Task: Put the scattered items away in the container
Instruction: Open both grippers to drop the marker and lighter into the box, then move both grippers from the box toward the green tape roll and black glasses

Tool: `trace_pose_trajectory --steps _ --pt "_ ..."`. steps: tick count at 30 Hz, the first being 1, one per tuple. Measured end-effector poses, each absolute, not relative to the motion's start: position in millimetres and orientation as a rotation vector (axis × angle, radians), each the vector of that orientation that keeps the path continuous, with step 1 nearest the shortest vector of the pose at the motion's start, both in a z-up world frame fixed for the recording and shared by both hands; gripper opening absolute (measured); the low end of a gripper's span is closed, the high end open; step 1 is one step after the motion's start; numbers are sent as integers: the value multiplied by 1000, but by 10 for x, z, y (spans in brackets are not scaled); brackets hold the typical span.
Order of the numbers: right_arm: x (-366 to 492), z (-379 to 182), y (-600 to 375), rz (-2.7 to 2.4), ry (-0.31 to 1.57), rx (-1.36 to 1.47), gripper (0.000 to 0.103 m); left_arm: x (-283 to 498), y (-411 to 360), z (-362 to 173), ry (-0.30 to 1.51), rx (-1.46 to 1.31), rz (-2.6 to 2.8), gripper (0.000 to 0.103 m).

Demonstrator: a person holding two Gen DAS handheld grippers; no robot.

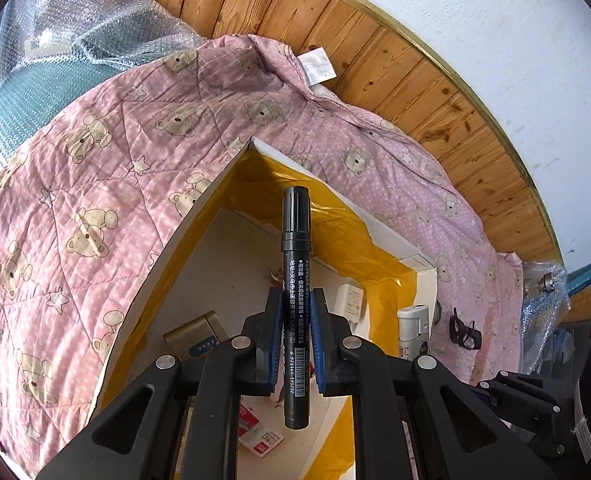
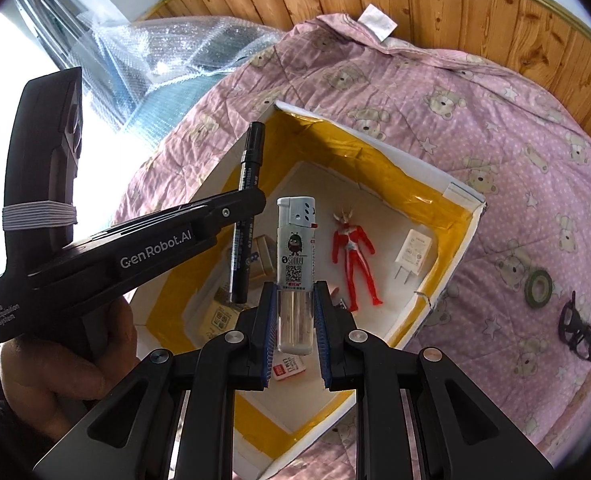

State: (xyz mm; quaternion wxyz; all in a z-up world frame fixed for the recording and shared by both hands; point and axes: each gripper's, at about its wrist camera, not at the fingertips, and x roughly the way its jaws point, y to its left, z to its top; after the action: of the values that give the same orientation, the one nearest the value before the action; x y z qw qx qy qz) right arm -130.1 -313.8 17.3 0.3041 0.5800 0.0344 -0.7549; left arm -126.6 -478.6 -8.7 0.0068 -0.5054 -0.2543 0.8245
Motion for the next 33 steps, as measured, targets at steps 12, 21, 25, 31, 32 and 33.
trace_pose_trajectory --steps 12,21,25,31,32,33 --pt "-1578 36 -3310 -1995 91 1557 19 -1644 -4883 -243 -749 -1622 2578 14" --pt "-1660 -219 -3167 -1956 0 1634 51 -1822 -5039 -301 -826 -1633 2565 57" --pt "-1553 -293 -2950 -1937 -52 1683 51 -1719 -5125 -215 -884 -1614 2553 57" --pt "-1395 -225 -2789 -1932 -92 1679 51 -1525 -5090 -193 -909 -1621 2533 57" --pt "-1366 -203 -2778 -1932 -93 1673 51 -1488 -5052 -204 -903 -1631 2525 57" --pt "-1348 -186 -2773 -1931 -96 1669 51 -1450 -5009 -217 -895 -1644 2517 57"
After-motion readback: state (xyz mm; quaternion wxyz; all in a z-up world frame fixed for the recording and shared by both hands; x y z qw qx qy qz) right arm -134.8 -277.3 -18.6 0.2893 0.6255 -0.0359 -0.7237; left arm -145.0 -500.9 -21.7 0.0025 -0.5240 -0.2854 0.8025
